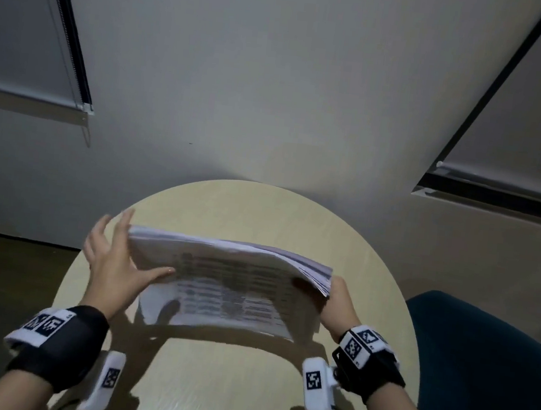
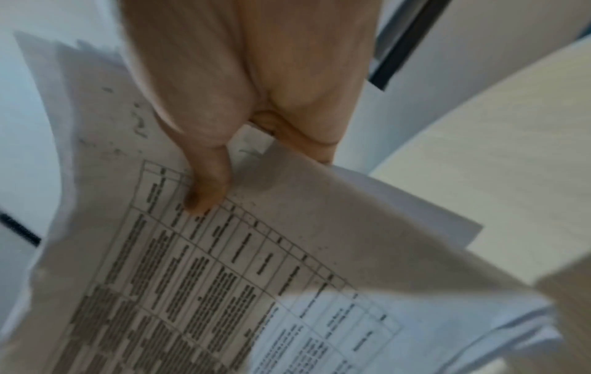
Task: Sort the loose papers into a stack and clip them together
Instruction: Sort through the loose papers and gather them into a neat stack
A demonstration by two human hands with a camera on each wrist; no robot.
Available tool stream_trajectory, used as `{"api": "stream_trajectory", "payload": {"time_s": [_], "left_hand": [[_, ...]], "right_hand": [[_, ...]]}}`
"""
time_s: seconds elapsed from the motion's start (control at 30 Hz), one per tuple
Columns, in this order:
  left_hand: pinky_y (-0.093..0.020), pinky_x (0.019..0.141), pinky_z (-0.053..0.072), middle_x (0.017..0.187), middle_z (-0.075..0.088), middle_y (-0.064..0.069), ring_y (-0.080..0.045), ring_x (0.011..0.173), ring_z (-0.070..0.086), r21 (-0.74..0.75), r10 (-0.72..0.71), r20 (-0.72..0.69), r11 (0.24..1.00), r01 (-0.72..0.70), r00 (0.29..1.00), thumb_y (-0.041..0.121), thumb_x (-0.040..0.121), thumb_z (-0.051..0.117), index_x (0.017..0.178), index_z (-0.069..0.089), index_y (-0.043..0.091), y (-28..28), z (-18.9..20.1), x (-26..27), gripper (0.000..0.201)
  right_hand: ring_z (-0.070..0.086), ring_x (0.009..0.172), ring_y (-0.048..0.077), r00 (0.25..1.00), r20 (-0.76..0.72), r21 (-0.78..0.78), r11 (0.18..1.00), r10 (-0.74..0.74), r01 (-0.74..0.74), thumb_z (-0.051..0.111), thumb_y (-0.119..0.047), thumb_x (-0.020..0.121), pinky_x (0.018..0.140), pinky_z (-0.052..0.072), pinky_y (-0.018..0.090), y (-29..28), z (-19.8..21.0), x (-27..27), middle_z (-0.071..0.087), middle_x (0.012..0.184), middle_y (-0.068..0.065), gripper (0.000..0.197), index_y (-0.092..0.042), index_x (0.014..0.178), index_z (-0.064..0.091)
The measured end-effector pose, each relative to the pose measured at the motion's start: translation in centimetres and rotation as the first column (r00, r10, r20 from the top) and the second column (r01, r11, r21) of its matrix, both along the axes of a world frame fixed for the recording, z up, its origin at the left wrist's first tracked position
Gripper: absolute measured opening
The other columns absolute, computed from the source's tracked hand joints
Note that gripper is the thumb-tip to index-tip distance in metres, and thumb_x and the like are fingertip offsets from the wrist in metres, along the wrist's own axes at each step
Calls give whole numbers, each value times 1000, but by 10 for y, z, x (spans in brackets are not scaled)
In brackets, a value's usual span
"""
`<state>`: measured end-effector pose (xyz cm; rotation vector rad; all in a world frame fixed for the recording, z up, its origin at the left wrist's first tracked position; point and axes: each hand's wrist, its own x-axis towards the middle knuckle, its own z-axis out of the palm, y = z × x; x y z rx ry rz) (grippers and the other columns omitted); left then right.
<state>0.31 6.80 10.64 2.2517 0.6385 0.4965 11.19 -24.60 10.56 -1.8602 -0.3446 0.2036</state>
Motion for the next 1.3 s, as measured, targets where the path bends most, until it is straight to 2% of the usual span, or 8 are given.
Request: {"api": "stream_trajectory", "payload": {"time_s": [0.13,0.33,0.47,0.67,0.83,0.97,1.13,1.3], "left_hand": [[-47,113,31,144,41,-9,-24,133,40,-593,-55,96,799,101,994,6,67,83,143,16,40,8,-18,-5,106],[-34,81,58,125,55,-7,-26,111,60,-595,-93,-63,803,37,994,38,44,94,127,50,16,14,-80,-13,97],[-29,66,55,84,76,4,-31,95,66,-667,-68,22,742,66,997,-3,76,74,102,64,10,-7,-77,-19,30],[-9,41,47,71,68,-2,-15,67,63,-759,-2,111,646,86,994,-14,81,61,85,59,14,-37,-47,-25,29],[-16,38,47,73,64,-7,-23,72,58,-774,-20,65,630,63,998,-3,82,67,83,60,13,-35,-49,-28,17],[-18,46,51,65,72,0,-8,61,70,-779,-114,62,615,120,992,0,69,80,88,63,16,-29,-45,-26,30],[-16,45,51,78,70,-6,-22,80,63,-766,-119,51,633,115,992,-16,73,69,87,61,17,-34,-48,-31,36],[-27,58,44,87,63,-9,-21,81,59,-806,-111,75,579,125,991,-19,77,62,91,58,14,-40,-46,-36,36]], "right_hand": [[71,90,10,997,-76,138,989,-34,44,73,-21,82,73,54,17,-8,-20,-10,76,98,0,23,-19,105,71],[70,80,0,977,-214,75,997,14,2,77,-14,78,69,53,15,-14,-52,-21,76,85,-11,24,-19,100,69],[70,68,2,945,-326,127,991,-4,48,63,10,84,59,51,13,-11,-57,-23,75,70,-8,25,-11,96,67],[70,73,-2,930,-366,131,990,-5,56,63,11,84,67,52,15,-11,-54,-25,75,76,-11,28,-14,98,67],[70,64,1,902,-430,207,976,23,74,68,13,78,52,52,15,-13,-54,-30,75,71,-6,31,-4,103,66],[73,82,15,896,-444,229,967,-1,114,86,-9,66,65,60,36,-9,-55,-24,75,97,7,45,-10,108,68],[69,93,11,914,-405,102,993,-12,59,83,3,67,79,53,23,-11,-58,-21,75,89,-13,43,-13,104,66],[64,78,-16,922,-366,88,991,129,-103,90,-51,32,70,45,1,-11,-43,-39,69,73,-34,71,-22,91,64]]}}
